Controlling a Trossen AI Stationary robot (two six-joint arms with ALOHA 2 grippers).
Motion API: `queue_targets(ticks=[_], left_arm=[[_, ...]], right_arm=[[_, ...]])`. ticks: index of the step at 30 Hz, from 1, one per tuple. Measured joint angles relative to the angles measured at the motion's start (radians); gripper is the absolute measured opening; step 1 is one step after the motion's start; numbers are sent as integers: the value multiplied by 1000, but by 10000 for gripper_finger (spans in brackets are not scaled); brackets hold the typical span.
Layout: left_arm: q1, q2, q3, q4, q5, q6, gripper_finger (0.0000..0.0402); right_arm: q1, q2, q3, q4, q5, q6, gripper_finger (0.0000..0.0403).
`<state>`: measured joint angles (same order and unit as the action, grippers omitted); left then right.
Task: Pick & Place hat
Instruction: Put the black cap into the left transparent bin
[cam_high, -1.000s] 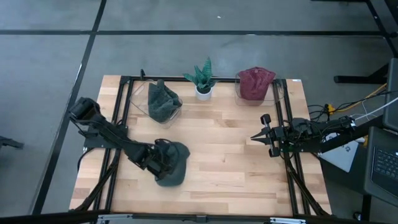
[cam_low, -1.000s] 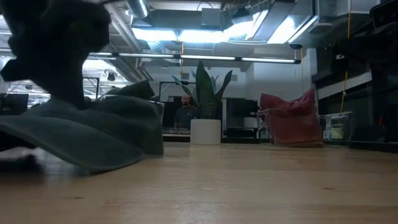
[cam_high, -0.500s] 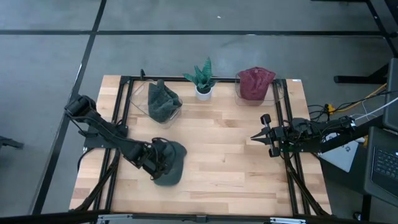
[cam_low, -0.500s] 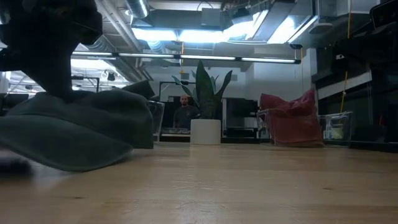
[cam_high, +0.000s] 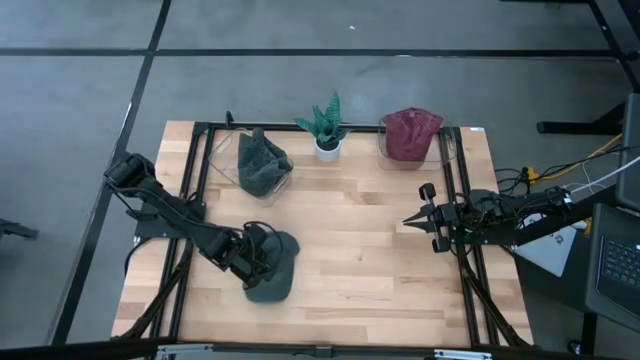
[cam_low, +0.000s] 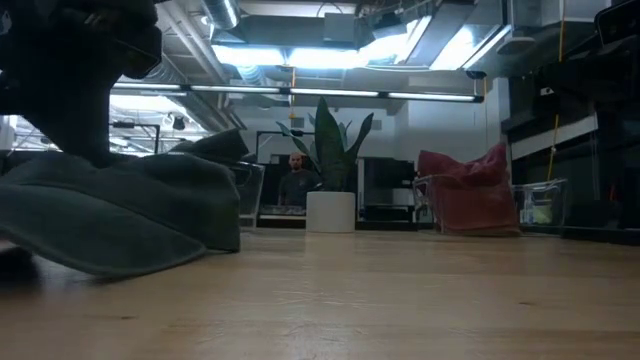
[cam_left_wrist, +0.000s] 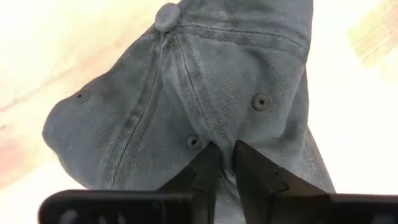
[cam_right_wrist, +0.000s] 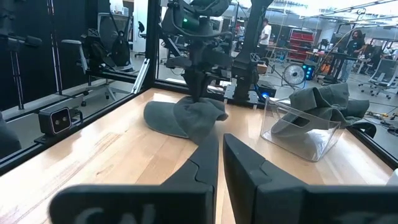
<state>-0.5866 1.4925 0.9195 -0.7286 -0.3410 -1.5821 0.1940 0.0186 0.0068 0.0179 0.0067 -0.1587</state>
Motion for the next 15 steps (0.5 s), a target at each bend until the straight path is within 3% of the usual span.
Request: queue_targets(ticks=[9, 15], left_arm=[[23, 44, 2, 4, 74, -70, 73], [40, 45, 2, -1, 78, -26, 88]], right_arm=[[0, 0, 0, 0, 0, 0, 26], [0, 0, 0, 0, 0, 0, 26]])
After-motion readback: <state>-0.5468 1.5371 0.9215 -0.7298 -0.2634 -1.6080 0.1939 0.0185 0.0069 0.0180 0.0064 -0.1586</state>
